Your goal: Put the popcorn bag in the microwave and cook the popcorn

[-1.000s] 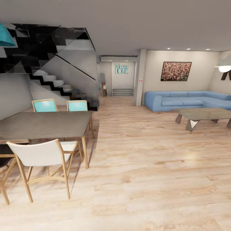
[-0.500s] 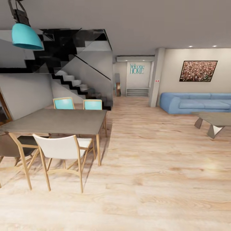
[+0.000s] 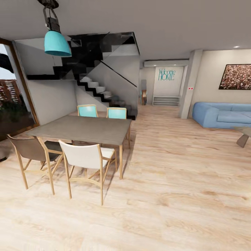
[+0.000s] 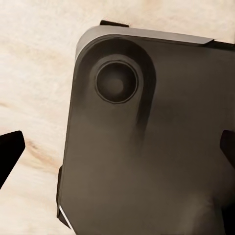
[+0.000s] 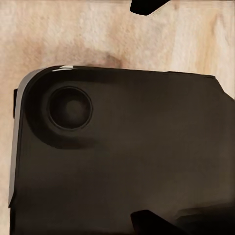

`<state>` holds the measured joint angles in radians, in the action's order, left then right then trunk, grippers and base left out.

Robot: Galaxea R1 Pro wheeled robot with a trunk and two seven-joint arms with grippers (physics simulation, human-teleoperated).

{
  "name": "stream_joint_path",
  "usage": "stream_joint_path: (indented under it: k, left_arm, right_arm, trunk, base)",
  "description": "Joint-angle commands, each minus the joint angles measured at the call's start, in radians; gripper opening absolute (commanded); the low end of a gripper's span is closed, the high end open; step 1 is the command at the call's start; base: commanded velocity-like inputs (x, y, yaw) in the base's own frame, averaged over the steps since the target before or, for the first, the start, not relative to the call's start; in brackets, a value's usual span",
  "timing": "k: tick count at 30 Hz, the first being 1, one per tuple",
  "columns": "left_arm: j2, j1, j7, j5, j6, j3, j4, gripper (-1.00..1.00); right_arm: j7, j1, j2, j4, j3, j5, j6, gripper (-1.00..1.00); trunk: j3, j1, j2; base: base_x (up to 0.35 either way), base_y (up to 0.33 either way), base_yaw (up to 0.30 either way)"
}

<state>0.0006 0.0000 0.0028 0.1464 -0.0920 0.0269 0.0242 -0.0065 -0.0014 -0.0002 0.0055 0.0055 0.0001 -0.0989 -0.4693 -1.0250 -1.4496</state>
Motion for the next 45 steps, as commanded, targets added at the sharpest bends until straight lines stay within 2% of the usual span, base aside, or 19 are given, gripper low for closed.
stream_joint_path:
  k: [1,15,21,24,45]
  left_arm:
    - [0.0,0.0,0.0,0.005,-0.002,0.002,0.0,1.0]
    - [0.001,0.0,0.0,0.007,-0.003,0.004,0.0,1.0]
    - [0.003,0.0,0.0,0.006,-0.003,0.065,0.0,1.0]
    - [0.003,0.0,0.0,0.005,-0.003,0.074,0.0,1.0]
    - [0.001,0.0,0.0,0.005,-0.005,0.077,0.0,1.0]
  right_arm:
    - [-0.001,0.0,-0.001,0.001,0.001,0.0,-0.004,1.0]
    - [-0.003,0.0,-0.003,0.002,0.001,0.0,-0.004,1.0]
    - [-0.003,0.0,-0.004,0.002,-0.003,-0.006,-0.001,1.0]
    - [-0.003,0.0,-0.003,0.002,-0.003,-0.007,-0.001,1.0]
    - [-0.003,0.0,-0.003,0.002,-0.004,-0.008,-0.003,1.0]
  trunk:
    - [-0.001,0.0,0.0]
    - [-0.001,0.0,0.0]
    - [-0.001,0.0,0.0]
    - [-0.001,0.0,0.0]
    - [-0.001,0.0,0.0]
  base:
    - [0.0,0.0,0.3]
    - [0.0,0.0,0.3]
    - [0.0,0.0,0.3]
    - [0.0,0.0,0.3]
    - [0.0,0.0,0.3]
